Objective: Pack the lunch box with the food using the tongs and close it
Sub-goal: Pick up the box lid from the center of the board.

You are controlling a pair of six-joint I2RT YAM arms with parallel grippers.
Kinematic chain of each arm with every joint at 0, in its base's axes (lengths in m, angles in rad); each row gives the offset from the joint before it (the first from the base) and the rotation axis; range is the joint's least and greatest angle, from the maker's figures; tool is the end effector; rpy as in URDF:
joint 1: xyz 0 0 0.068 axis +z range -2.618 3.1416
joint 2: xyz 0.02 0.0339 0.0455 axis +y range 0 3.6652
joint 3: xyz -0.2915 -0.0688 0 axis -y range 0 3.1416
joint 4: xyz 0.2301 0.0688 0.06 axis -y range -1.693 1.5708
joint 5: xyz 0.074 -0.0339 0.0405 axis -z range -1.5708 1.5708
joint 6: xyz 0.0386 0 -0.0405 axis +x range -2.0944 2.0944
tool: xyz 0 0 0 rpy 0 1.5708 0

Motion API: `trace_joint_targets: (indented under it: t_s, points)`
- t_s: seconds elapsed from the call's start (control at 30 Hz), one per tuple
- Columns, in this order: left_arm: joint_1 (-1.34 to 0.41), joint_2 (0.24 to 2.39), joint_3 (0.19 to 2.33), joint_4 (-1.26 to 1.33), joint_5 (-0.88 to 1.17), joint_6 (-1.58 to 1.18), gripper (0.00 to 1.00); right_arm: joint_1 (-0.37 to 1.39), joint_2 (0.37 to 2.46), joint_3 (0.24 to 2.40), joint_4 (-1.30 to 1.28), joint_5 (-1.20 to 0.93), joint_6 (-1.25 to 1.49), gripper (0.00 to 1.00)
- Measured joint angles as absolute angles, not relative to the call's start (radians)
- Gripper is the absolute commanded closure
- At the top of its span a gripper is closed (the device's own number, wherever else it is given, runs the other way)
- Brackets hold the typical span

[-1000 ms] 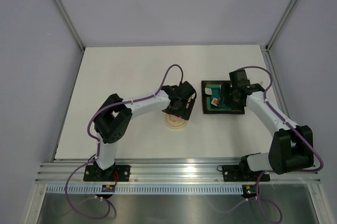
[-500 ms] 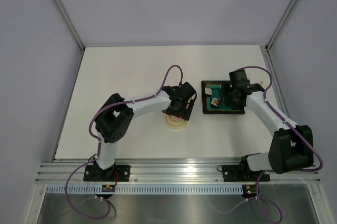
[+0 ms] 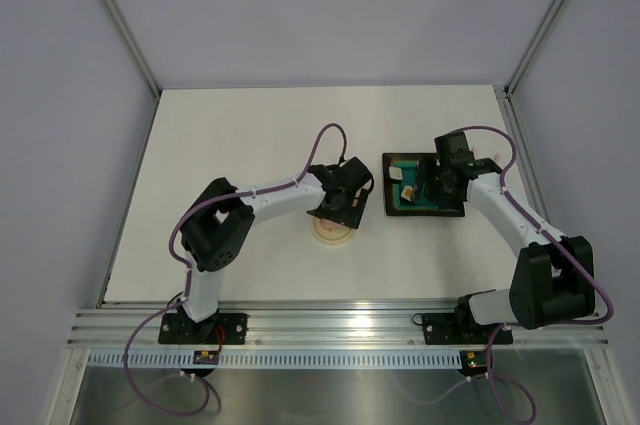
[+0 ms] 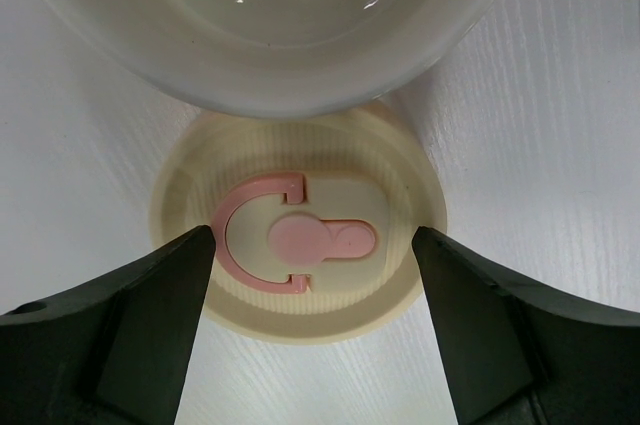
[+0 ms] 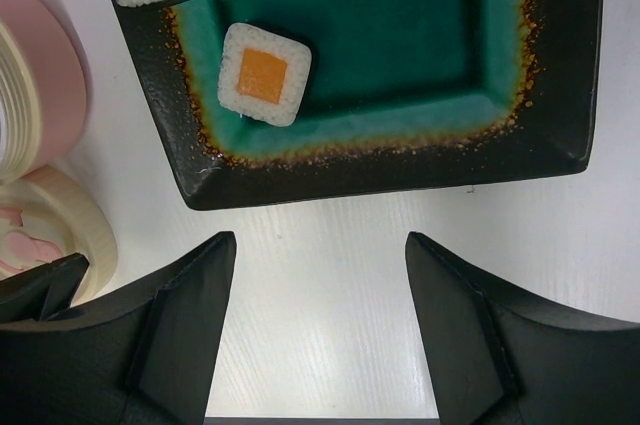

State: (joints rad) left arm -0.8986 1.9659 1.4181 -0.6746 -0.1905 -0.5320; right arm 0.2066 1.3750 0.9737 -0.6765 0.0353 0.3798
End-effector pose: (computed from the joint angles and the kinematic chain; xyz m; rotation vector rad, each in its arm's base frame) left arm 0.2536 -0.3069 0.2087 0.4563 2.7152 -0.1192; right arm 0.2467 0.0503 0.2656 0.2415 2.6448 0.1483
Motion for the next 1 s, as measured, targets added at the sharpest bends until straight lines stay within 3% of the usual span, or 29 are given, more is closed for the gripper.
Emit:
trace_joint_targets:
  t_s: [0.27,1.0]
  points:
    - [-0.898,1.964,1.398,-0.670,-0.197,-0.543,0.10,0.207,1.376,0.974,-0.677,0.032,0.380,0.23]
    - [-0.898,1.963,1.396,-0.667,-0.209,-0.543,0.21,0.207,1.378,0.974,-0.676,0.032,0.380,0.23]
